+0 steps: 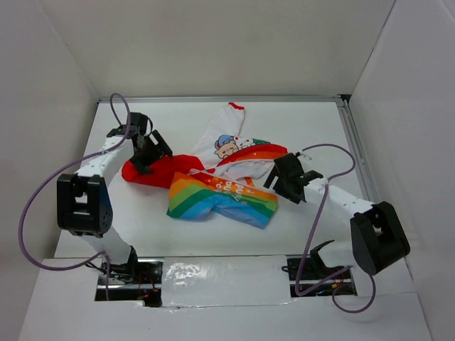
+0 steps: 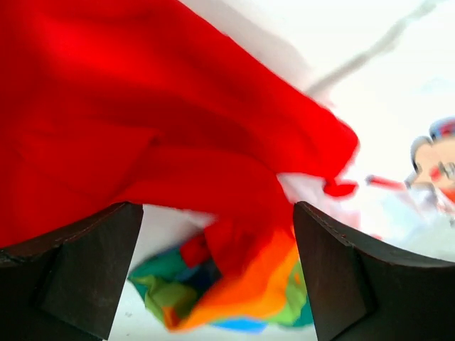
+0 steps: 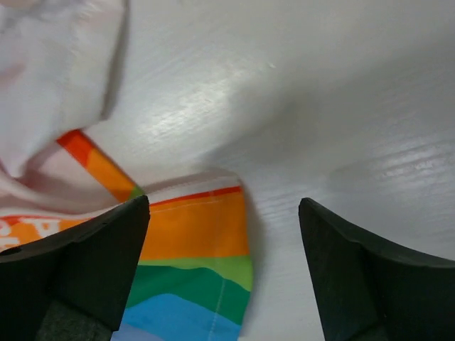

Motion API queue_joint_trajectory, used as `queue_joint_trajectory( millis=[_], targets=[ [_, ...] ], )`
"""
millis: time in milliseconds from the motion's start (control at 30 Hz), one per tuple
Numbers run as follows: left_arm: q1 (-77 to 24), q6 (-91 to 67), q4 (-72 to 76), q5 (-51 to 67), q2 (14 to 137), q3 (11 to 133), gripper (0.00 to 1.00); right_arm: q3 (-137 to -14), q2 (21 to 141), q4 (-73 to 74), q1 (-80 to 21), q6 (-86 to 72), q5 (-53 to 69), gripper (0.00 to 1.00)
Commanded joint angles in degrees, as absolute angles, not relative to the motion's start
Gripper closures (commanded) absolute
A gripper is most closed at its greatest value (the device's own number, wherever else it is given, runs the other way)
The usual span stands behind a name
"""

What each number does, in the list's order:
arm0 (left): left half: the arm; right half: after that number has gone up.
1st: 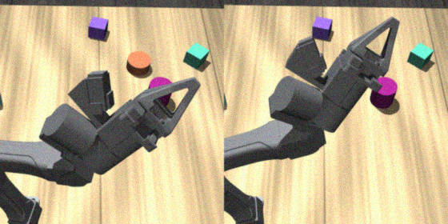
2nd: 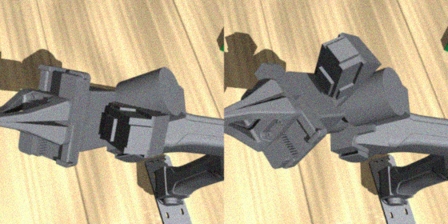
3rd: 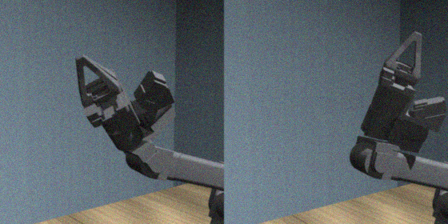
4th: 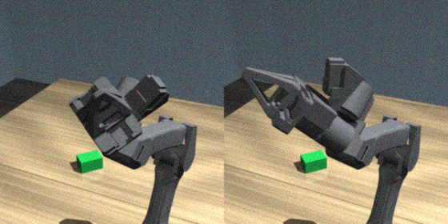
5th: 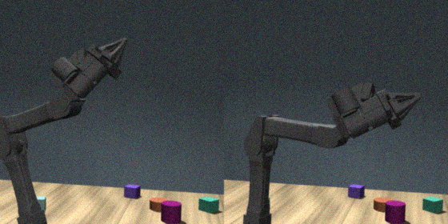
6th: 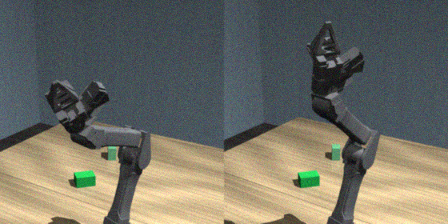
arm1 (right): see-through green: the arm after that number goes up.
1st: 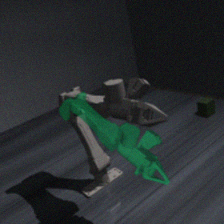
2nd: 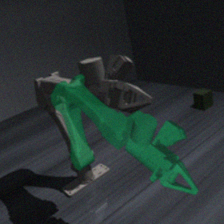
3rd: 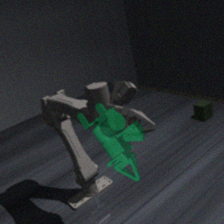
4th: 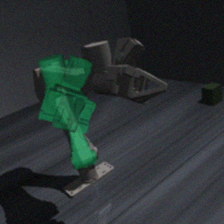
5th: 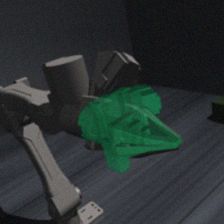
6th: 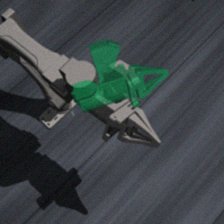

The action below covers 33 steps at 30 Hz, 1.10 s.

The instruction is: Zip up the jacket

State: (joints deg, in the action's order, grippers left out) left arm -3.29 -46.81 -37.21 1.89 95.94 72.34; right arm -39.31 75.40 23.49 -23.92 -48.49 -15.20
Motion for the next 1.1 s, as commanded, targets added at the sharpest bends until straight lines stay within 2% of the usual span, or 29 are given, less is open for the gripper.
queue_joint_trajectory(
  millis=[0,33,167,267,467,567,633,800,900,1067],
  targets=[
    [-4.7,-43.3,-36.0,4.0,86.8,71.4,0.01,-44.5,75.0,27.3,-27.8,-49.0,-22.0,0.05],
    [-5.7,-42.9,-36.3,4.0,83.4,70.8,0.01,-44.8,74.2,27.7,-28.4,-49.2,-22.3,0.0],
    [-8.7,-42.3,-36.4,4.7,75.2,67.3,0.01,-45.4,71.2,25.5,-31.3,-47.4,-19.6,0.0],
    [-11.2,-40.9,-33.3,10.4,69.0,64.1,0.01,-44.3,70.6,20.3,-33.5,-44.3,-15.4,0.0],
    [-17.7,-41.2,-22.2,18.5,67.3,54.1,0.01,-47.6,79.8,14.1,-34.9,-41.2,-5.4,0.0],
    [-20.6,-42.1,-17.5,20.7,71.6,51.3,0.01,-49.7,87.2,12.5,-35.4,-41.3,-3.8,0.0],
    [-20.6,-41.3,-13.3,26.7,77.2,50.0,0.01,-51.1,91.0,11.6,-35.6,-41.7,-2.1,0.0],
    [-19.3,-43.1,-14.1,20.4,87.8,51.4,0.01,-50.2,94.7,11.1,-38.2,-42.3,-1.1,0.01],
    [-17.4,-42.7,-17.7,15.5,96.3,56.7,0.01,-49.1,95.1,11.7,-43.1,-43.6,-3.4,0.01],
    [-15.4,-35.2,-14.1,19.4,111.0,71.4,0.01,-47.0,95.0,10.8,-50.5,-46.4,-2.1,0.0]
  ],
)
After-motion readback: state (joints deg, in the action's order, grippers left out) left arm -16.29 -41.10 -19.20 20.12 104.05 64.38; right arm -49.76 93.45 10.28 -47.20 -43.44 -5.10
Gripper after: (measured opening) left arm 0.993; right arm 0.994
